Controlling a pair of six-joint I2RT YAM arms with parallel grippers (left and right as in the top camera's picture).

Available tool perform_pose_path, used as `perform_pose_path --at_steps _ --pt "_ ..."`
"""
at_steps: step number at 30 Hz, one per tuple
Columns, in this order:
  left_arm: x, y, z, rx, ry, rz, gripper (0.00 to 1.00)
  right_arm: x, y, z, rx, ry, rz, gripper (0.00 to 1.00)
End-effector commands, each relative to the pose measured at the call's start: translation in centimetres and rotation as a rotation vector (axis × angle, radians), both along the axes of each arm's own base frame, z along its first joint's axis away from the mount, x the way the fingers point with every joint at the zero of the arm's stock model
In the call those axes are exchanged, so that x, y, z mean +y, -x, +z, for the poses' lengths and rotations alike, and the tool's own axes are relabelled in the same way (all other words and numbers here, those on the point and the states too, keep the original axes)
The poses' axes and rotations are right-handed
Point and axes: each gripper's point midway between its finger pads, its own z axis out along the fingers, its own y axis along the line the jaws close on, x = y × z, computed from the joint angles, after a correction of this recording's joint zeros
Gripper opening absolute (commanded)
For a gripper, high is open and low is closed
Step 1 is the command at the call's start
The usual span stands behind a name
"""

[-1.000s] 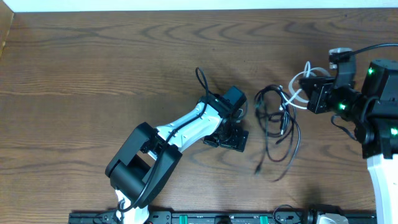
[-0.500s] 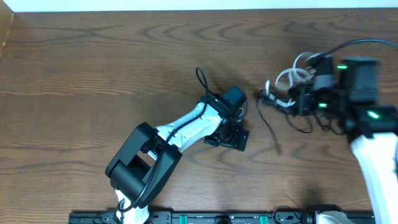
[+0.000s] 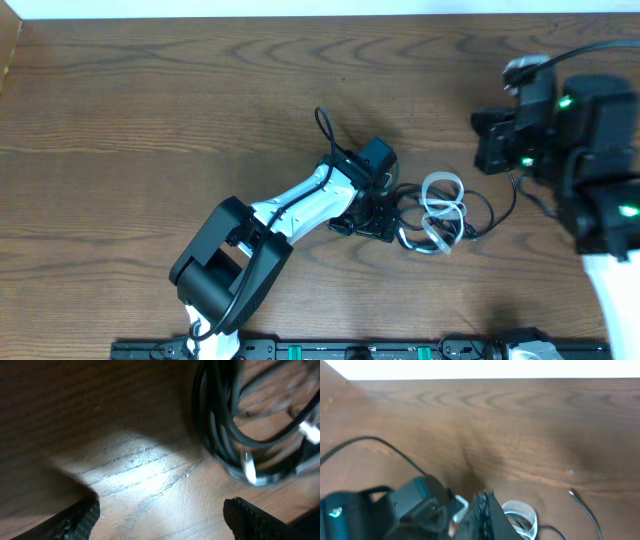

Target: Untangle cables

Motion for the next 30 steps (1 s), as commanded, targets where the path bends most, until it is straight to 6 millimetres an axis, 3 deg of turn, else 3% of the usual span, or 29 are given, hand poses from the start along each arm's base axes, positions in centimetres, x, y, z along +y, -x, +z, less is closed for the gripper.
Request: perform_pose_path --at_steps 1,4,8,14,17,18,19,22,23,30 --pt "-0.2 -0.6 0.8 -0.031 0.013 -0.009 0.86 -0.5 0.7 -14.7 0.406 0.042 -0.096 0.01" --pt "-0.3 -0.6 0.8 -0.032 0.014 -0.009 0.86 -0.5 2.3 -18.2 0.546 0.052 -0.088 0.01" --pt "-0.7 -1.1 0.9 -0.051 0.034 0.001 0.86 -0.6 3.6 -19.0 0.619 0.061 -0.084 0.04" --pt "-2.4 -2.5 1.4 -0.089 0.091 0.064 0.86 -0.2 5.8 -18.1 0.668 0.028 -0.062 0.28" --pt "-3.6 -2.6 1.6 -0.116 0.122 0.054 0.86 -0.4 6.5 -17.2 0.657 0.026 -0.061 0.59" --pt "-4.0 -2.6 1.6 -0.126 0.133 0.046 0.85 -0.4 6.7 -16.9 0.651 0.025 -0.061 0.6" --pt "-4.6 -2.6 1.5 -0.138 0.147 0.035 0.74 -0.4 6.9 -16.6 0.643 0.024 -0.061 0.6" --pt "-6.0 -2.4 1.0 -0.167 0.16 0.021 0.2 -0.6 7.6 -15.5 0.624 0.013 -0.071 0.64" --pt "-6.0 -2.4 0.8 -0.172 0.149 0.032 0.09 -0.6 7.8 -15.4 0.627 0.008 -0.079 0.64" --pt "-3.6 -4.1 -1.6 -0.209 -0.01 0.249 0.08 -0.5 9.8 -15.0 0.681 -0.015 -0.089 0.64"
